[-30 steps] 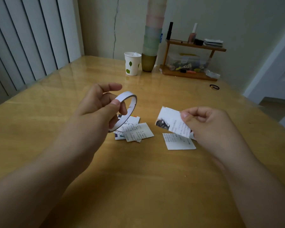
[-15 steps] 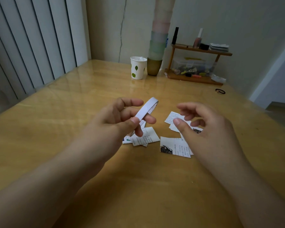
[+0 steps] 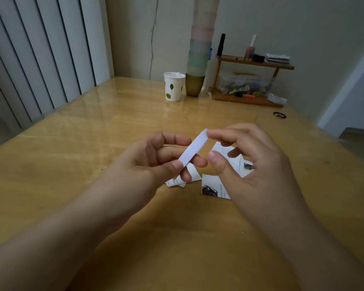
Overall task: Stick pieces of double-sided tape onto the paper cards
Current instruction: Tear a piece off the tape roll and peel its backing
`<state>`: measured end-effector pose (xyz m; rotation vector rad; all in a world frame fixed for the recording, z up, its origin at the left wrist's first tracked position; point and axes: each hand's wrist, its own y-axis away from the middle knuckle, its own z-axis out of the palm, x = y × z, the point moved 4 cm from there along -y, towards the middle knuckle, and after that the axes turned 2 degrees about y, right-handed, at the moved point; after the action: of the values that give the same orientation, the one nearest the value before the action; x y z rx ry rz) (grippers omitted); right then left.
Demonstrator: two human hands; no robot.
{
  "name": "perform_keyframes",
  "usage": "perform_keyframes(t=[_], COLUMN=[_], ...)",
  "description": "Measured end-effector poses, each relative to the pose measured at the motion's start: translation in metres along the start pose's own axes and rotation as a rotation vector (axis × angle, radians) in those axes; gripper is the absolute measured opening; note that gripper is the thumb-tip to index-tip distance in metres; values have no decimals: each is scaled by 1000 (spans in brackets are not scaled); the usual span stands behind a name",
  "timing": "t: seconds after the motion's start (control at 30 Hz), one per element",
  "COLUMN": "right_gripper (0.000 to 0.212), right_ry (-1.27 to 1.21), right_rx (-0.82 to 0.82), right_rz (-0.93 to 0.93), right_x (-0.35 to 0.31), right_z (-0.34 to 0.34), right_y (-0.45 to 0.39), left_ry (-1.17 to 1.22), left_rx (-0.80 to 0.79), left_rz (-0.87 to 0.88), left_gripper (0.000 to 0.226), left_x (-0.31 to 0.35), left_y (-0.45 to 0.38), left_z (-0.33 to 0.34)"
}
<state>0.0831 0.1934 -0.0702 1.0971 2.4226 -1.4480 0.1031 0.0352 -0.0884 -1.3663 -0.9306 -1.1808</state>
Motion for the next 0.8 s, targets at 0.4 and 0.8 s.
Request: perform_keyframes(t=[0.4,0.8], right_gripper=[20,26], right_ry=[-6,-179], right_rx=[-2,-49], right_rz=[-32,177], right_x=[-4,-3], right_z=[10,11], right_y=[5,5], left_ry=[-82,-63], left_rx=[33,49], left_rz=[-3,8], left_gripper=[18,22], left_x=[3,1], left_y=[3,2], left_z=[6,6])
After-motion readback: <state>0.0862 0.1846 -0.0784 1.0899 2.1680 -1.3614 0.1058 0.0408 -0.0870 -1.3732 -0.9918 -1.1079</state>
